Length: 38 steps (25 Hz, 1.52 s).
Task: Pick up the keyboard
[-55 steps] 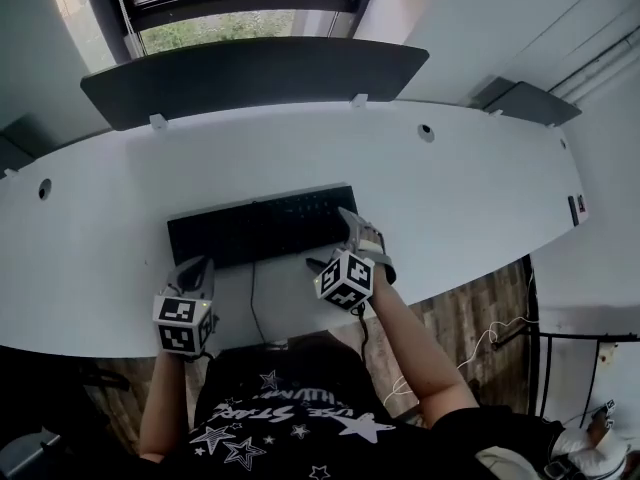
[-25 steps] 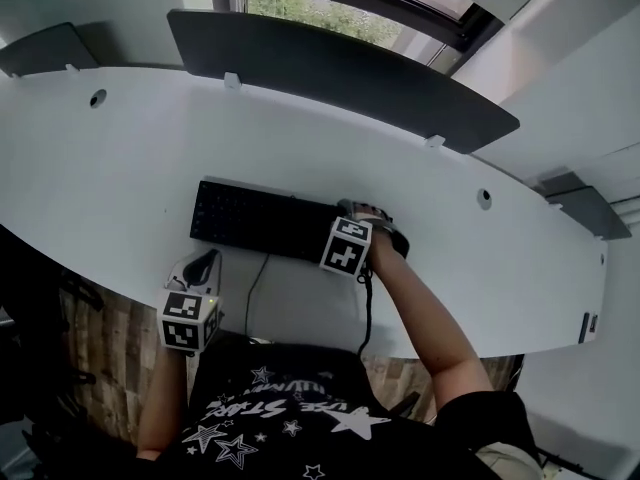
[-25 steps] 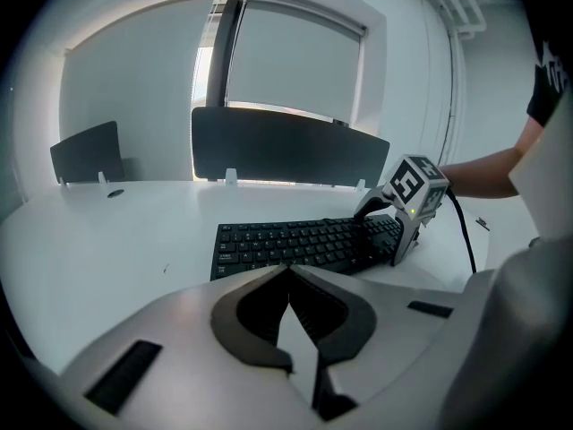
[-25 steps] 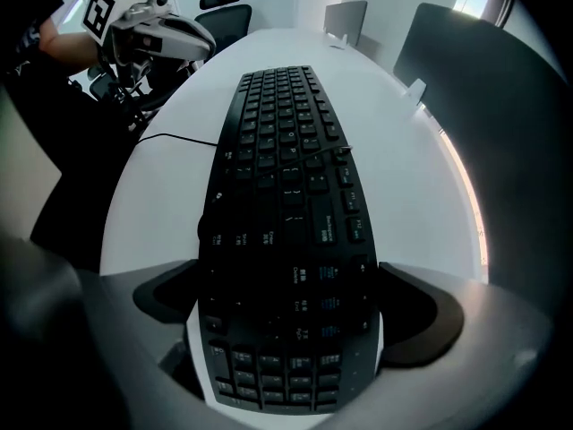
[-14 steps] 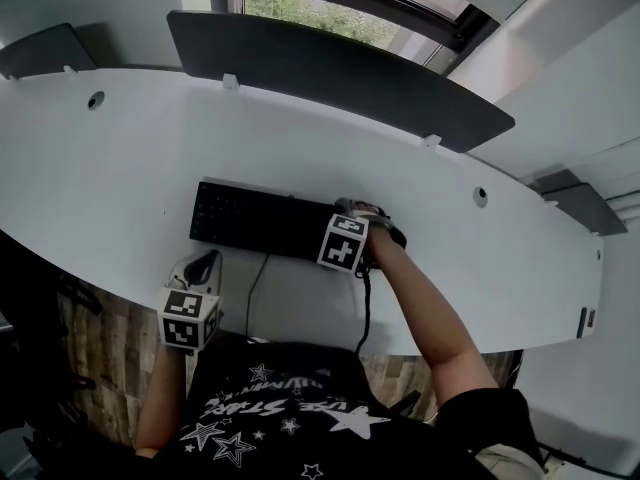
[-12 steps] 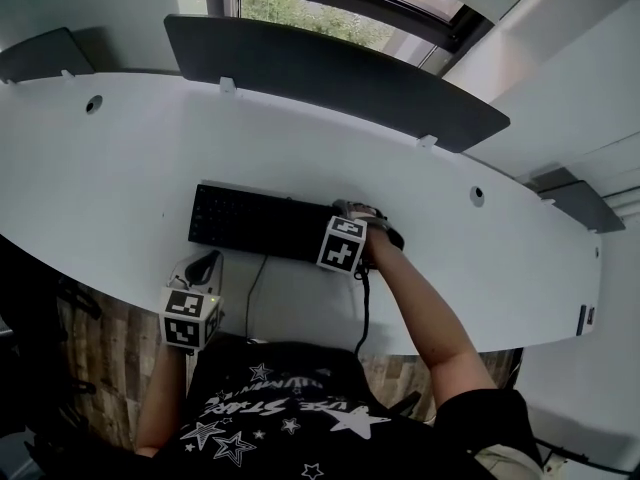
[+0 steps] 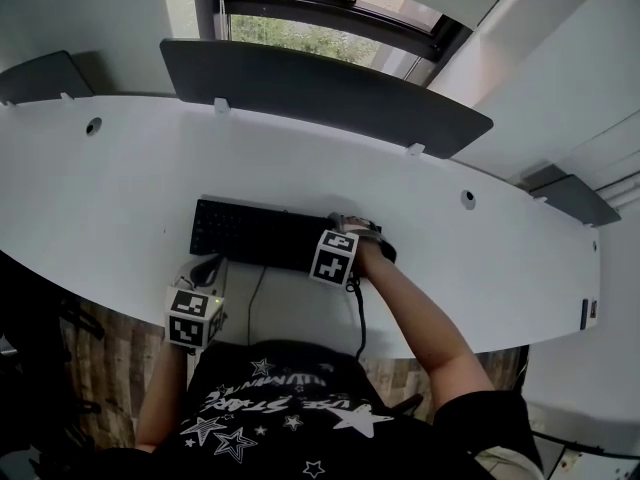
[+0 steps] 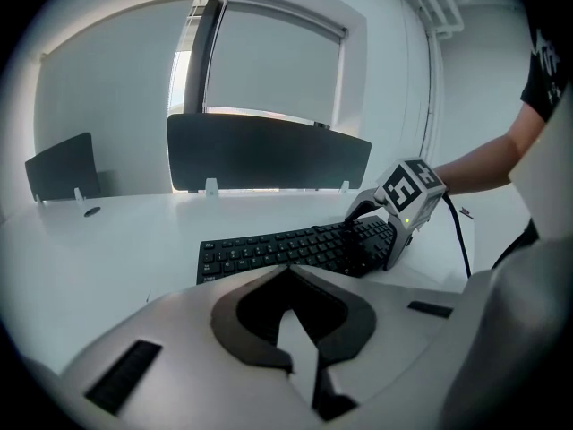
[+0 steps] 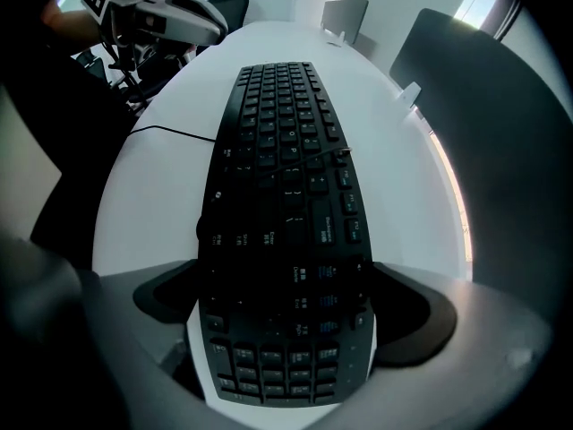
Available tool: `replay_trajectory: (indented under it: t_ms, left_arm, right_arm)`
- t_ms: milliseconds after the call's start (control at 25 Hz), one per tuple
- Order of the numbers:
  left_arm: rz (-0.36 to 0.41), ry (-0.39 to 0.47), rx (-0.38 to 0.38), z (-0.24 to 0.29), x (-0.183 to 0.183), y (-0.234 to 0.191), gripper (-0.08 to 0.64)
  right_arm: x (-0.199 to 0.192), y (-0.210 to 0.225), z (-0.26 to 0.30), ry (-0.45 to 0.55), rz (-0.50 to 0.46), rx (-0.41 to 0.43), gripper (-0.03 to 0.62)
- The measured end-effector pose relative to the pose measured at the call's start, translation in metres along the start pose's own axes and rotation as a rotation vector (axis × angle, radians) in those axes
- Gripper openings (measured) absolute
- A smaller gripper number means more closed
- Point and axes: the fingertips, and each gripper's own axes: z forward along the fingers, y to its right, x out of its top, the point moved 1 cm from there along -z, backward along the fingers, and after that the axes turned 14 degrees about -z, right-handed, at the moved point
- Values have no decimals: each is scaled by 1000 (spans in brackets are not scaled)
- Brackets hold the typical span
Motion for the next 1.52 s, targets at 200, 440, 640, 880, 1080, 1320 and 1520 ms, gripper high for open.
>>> replay_trajectory:
  t_ms: [200,440,640,880,1080,1320,1520]
  left_arm:
    - [42,7,-40,3,4,4,9]
    - [84,-24,-55,4,-1,8,9]
    - [84,-27,-50,3,-4,7,9]
    - [72,-21,-43,2,-2,5,9]
    - [67,-26,-43,0,-4,1,9]
    - [65,-39,-49,6,-6,-2,9]
    - [78,-45,-67,9,-5,4,9]
  right_arm:
    - [0,-1,0,3,1,-14,577]
    - [1,0,2,6,6,21,577]
    - [1,-1,0,75,19,33,577]
    - [-4,3,-2,43,32,14,580]
    - [-3,4,2,64,34,62,580]
    - [-4,7,6,-17,32,105,580]
    - [-5,5,7,-27,28,90,578]
